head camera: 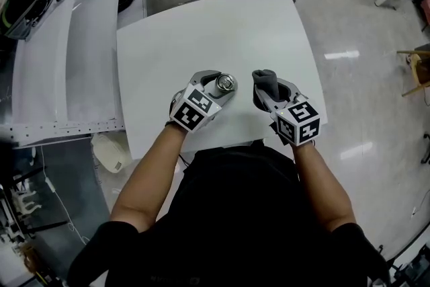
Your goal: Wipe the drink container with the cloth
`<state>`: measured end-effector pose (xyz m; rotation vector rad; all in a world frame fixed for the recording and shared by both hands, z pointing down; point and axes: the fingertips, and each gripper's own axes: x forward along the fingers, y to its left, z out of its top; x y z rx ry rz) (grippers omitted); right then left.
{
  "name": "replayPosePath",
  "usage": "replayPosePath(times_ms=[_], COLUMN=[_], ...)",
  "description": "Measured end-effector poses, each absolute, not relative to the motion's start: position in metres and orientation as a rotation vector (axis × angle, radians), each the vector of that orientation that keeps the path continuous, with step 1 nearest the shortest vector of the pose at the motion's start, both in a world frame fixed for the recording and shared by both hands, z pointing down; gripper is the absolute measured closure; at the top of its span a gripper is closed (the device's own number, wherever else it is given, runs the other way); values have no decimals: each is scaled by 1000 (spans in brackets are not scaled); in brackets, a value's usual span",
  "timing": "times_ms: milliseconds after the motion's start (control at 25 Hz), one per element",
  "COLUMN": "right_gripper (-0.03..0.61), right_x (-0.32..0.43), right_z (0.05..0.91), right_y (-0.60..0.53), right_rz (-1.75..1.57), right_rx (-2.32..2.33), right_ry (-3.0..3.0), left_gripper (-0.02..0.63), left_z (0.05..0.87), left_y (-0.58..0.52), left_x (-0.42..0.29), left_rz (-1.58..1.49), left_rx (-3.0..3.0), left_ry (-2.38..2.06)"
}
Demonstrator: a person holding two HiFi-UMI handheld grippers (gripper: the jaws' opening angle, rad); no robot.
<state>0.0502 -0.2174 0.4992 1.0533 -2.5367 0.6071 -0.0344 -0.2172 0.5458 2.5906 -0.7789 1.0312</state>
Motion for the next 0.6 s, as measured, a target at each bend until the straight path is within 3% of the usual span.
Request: replayPosePath(times_ms=[600], right_gripper=[466], right_x=[-42], right_z=[509], right_y=[-219], right_rz=[1050], right_rx=[891], right_ry=[-2654], left_gripper=[356], left_z=[549], left_y=[-258], left_x=[-88], left_rz=[477], left_rx=[2170], left_ry=[-1005])
